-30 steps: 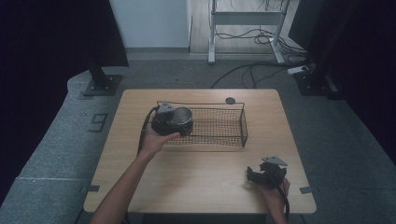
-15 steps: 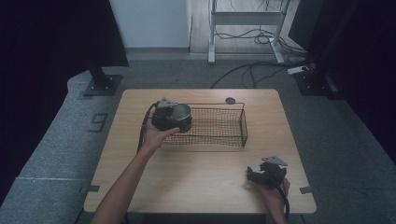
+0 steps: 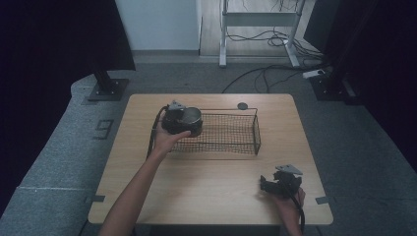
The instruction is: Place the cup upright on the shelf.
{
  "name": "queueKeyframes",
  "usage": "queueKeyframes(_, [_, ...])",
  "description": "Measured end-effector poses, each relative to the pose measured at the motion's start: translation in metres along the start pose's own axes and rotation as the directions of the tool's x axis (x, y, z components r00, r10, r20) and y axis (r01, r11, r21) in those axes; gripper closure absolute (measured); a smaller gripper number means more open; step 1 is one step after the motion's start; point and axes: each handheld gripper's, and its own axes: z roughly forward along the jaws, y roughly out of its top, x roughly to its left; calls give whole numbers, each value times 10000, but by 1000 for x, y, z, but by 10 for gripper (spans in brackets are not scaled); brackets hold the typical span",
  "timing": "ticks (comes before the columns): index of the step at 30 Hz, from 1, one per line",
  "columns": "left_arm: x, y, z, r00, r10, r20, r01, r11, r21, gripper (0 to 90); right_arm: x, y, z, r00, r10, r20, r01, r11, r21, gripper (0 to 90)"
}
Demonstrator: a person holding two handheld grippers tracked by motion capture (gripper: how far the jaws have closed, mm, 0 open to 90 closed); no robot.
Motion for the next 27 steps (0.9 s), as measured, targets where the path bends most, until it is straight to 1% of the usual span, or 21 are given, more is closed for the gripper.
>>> queueKeyframes(1, [0,0,1,10000,-40,10,40,10000,-11,185,0,0,0,10000,1,0,-1,10000,0,47])
queueKeyframes(5, [0,-1,4,9999,59,-124,-58,10000,73,185,0,0,0,10000,-8,11,8,10000,-5,49])
queueKeyframes(10, [1,-3,10,9999,-30,-97,31,9999,152,185,0,0,0,10000,-12,7,12,10000,-10,49])
queueKeyframes(13, [1,-7,16,10000,-26,-94,29,9995,319,185,0,0,0,10000,-16,3,16,10000,-13,50])
queueKeyframes(16, [3,-10,21,9999,-113,-129,119,9989,462,185,0,0,0,10000,-22,0,22,10000,-16,51])
queueKeyframes(27, [9,-19,33,9995,-265,-150,276,9967,761,185,0,0,0,10000,-22,1,22,10000,-18,51])
